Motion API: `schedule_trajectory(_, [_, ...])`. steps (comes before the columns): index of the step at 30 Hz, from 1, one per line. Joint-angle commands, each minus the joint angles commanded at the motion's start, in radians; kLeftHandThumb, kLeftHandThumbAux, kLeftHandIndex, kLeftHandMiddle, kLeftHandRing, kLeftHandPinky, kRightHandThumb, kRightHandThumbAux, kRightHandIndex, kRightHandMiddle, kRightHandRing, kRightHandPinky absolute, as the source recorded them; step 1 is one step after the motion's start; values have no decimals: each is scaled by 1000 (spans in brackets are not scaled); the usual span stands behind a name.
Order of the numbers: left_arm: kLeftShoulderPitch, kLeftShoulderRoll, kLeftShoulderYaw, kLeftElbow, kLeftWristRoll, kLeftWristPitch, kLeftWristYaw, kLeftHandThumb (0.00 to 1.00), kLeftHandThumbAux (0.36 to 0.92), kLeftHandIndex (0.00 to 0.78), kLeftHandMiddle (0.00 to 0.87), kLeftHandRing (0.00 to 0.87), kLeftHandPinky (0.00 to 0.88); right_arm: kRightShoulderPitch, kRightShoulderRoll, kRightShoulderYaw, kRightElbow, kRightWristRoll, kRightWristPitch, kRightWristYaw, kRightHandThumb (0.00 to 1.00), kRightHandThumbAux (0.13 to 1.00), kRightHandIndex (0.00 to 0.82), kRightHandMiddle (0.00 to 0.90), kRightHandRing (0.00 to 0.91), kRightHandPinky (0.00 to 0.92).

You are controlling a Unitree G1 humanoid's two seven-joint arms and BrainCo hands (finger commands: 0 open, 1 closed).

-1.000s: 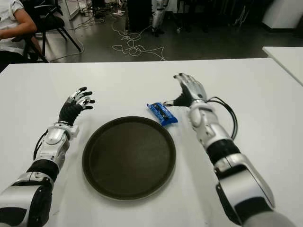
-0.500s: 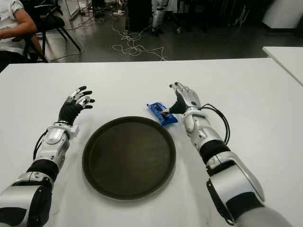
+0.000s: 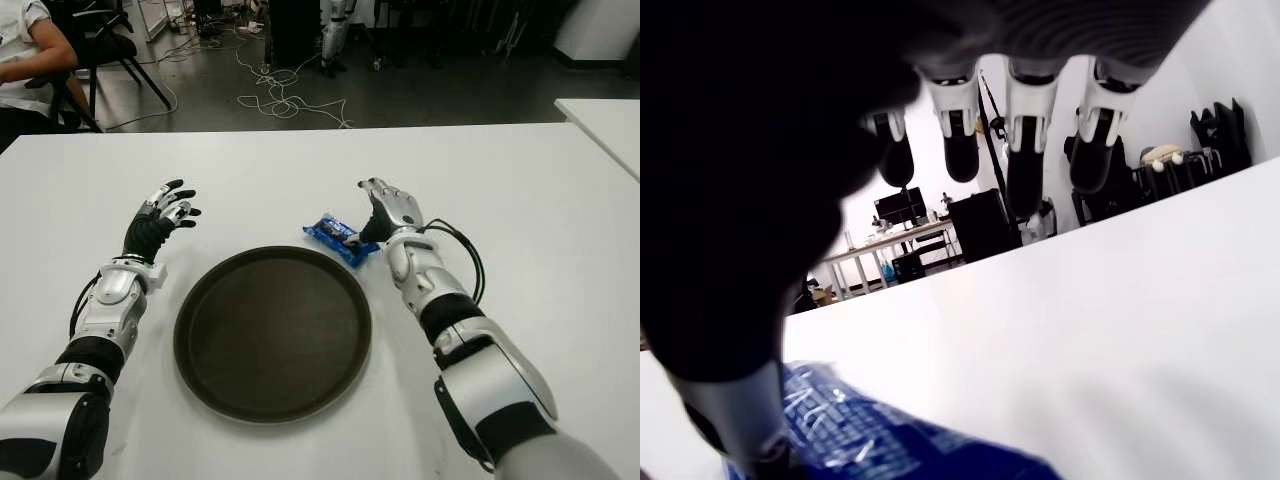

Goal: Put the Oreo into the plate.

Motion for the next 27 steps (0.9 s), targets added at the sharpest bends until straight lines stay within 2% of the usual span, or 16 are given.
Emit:
schedule_trajectory(15, [7,-5,1,-9,5,-5,7,747,608,135,216,320,334,-1,-4,35,-65,-11,156,103,0,730,114,110,134,159])
schedule_trajectory(21, [9,-5,1,-15,5,-1,6,712,605,135,218,311,341,0,-4,37,-95,-10,216,143,0,721,130,122,142,152])
schedule_trajectory(27, [11,-5,-1,-19,9,0,10,756,600,140,232,334,312,1,-8,42,-109,-11,250,157,0,710,138,129,149,166])
